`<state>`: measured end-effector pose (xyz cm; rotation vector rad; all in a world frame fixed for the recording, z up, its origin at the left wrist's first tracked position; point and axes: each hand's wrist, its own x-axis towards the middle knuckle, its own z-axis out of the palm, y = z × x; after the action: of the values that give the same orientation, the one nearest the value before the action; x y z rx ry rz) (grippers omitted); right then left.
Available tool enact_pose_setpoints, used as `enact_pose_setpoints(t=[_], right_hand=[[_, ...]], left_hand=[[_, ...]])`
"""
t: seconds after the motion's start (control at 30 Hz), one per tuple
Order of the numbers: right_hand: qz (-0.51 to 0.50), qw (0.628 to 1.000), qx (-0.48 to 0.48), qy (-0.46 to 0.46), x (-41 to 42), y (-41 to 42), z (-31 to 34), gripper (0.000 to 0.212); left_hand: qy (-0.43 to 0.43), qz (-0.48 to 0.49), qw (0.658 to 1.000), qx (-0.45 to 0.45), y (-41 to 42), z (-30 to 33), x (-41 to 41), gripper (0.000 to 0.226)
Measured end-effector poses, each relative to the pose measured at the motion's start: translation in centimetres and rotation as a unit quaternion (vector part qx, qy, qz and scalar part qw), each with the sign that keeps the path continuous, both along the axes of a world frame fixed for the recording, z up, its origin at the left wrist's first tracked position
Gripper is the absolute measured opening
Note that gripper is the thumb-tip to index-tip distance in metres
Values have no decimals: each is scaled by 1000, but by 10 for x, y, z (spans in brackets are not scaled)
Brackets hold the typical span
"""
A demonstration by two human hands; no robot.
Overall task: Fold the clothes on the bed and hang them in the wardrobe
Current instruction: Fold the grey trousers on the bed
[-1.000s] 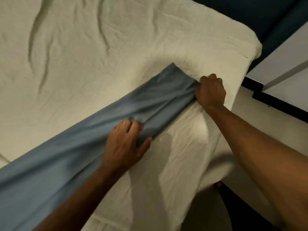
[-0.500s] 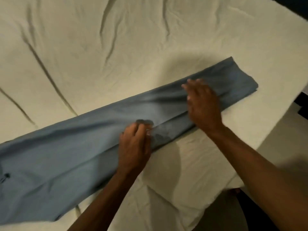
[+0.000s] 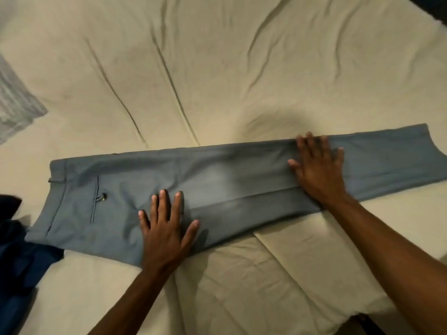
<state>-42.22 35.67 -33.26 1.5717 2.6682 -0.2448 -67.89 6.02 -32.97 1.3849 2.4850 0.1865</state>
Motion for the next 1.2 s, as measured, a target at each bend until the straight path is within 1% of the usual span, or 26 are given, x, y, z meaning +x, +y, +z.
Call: enact_pose_setpoints(t=[0.1,0.17,0.23,0.27,0.3,0.4,0.47,0.57,0.63,0.7,0.8,0.93,1.07,1.13,1.2], right_hand=[[171,985,21,30,-64,-61,5,66],[270,962,3,31,-106,-104,-2,63],[320,947,-6,21,-135,-119,-10,62],[313,950,-5,17,-144,-117,-15,62],[283,959,-3,11,-149,-113,-20,62],[154,988,2,-12,-140,-93,-24,67],[114,993,-6,-31,-135,-92,-22,70],[87,995,-27,-34,-147,-107,-13,73],[115,993,-15,-20,-165,-124,-7,75],[172,985,-11,2,-185,-148,-3,75],[232,972,-19,-2,-199,-180,-9,74],[241,970,-18,-28,-177,-190,-23,73],[210,977,-21,-43,-151,-183,-21,74],[192,980,-29,-43,-144,-183,-19,76],[169,984,-35,-33,-146,-186,-17,78]], left_hand=[[1,7,998,57,11,14,-22,71],[-19,-31,998,48,18,17,-40,68],[20,-100,995,11,20,7,-68,71],[48,-117,992,-10,17,0,-90,73],[65,-107,992,-27,14,-6,-115,74],[100,-45,993,-39,5,-13,-184,76],[86,-35,995,-41,1,-12,-209,73],[65,-10,998,-13,-3,-3,-212,73],[60,3,998,13,-8,8,-202,74],[51,-6,998,35,-19,17,-190,75],[41,-20,999,26,-54,11,-184,75],[65,8,997,-30,-103,-9,-209,78],[63,7,997,-31,-102,-10,-215,77],[56,56,997,-14,-99,-5,-211,77],[37,157,987,15,-96,3,-211,78]])
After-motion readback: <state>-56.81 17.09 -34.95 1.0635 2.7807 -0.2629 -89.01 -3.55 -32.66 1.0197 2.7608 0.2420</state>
